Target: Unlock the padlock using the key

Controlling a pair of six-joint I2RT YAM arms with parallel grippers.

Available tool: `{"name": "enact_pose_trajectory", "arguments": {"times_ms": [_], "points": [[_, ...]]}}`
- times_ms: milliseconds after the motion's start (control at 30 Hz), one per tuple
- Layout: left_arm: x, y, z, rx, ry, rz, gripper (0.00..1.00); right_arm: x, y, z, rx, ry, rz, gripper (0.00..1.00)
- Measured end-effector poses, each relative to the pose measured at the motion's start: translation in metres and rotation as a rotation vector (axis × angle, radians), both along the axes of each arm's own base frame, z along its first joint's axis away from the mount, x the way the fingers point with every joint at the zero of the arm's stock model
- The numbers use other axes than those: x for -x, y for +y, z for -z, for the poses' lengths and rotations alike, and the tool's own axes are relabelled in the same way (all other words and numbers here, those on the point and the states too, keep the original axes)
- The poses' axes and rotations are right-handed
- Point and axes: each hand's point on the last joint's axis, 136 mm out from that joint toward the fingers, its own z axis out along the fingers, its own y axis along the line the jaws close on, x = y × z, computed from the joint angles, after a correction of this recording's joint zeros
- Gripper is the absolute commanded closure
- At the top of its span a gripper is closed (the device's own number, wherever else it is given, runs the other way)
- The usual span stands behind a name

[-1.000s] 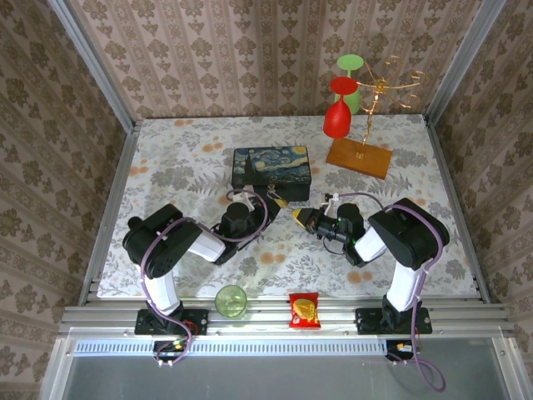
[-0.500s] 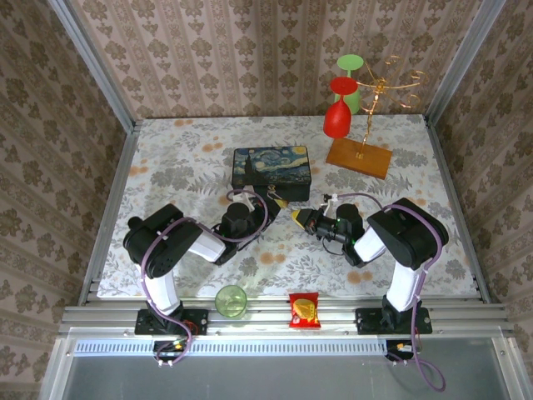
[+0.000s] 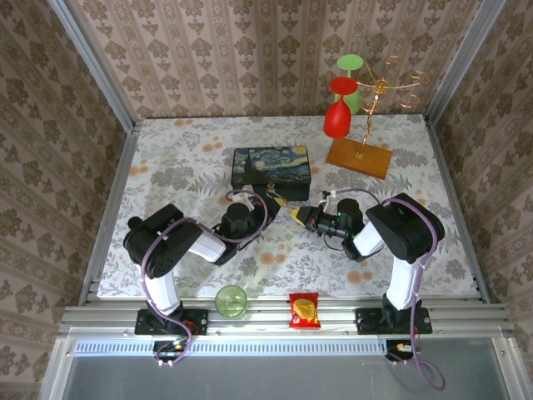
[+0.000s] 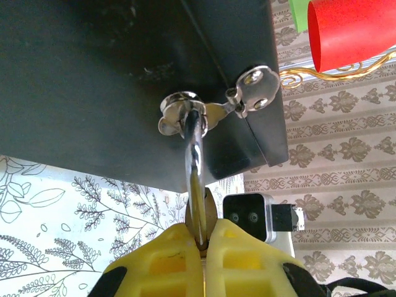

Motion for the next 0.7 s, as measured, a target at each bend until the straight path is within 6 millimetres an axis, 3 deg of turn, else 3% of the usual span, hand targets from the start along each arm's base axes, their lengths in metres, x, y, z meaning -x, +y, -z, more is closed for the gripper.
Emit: {"name": "enact_pose_trajectory", "arguments": {"times_ms": [367,700], "points": [[0.001,-0.001,0.003,0.003,0.003,0.010,1.00,0.002,0.006,0.008,-0.015,0.020,-0.096,1.00],[0.004,-0.001,0.015,-0.059,0.008,0.029,1.00,0.002,-0.004,0.013,-0.032,0.074,-0.108,1.00]]}}
